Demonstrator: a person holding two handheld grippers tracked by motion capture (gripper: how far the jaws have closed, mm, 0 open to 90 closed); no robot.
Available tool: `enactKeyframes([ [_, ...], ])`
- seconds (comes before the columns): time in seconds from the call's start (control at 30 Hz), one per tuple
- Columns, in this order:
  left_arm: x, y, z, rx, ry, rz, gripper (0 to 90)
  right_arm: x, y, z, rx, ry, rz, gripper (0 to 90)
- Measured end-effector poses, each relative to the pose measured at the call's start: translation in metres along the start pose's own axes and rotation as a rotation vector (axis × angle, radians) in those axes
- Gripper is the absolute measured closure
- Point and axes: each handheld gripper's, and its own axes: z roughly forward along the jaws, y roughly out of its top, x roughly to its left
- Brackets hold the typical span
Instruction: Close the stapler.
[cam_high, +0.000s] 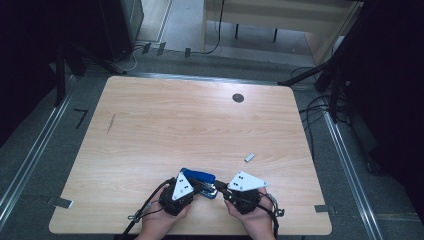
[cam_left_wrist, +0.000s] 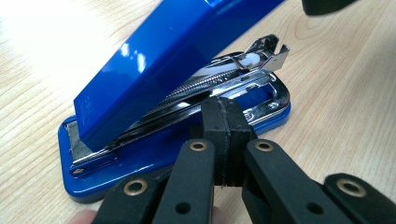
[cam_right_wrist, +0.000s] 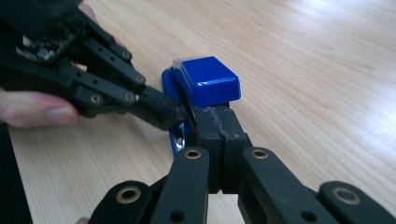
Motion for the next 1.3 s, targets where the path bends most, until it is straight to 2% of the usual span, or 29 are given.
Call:
enactKeyframes([
  [0.2,0.0,0.0,0.0,0.003,0.0,0.006,90.0,0.0,0.009,0.0,-0.026,0.0,-0.006,90.0],
  [0.5,-0.001,0.0,0.0,0.002,0.009,0.017,90.0,0.0,0.013,0.0,-0.028,0.0,-0.017,90.0],
  [0.67,0.0,0.0,0.0,0.005,0.0,0.014,90.0,0.002,0.021,0.001,-0.041,0.005,-0.025,90.0],
  [0.9,-0.002,0.0,0.0,0.003,0.012,0.024,90.0,0.003,0.031,0.003,-0.047,0.011,-0.038,90.0],
  [1.1,-0.002,0.0,0.0,0.002,0.014,0.022,90.0,0.0,0.039,0.006,-0.047,-0.001,-0.036,90.0],
  [1.3,-0.002,0.0,0.0,0.0,0.01,0.023,90.0,0.005,0.048,0.009,-0.041,0.0,-0.04,90.0],
])
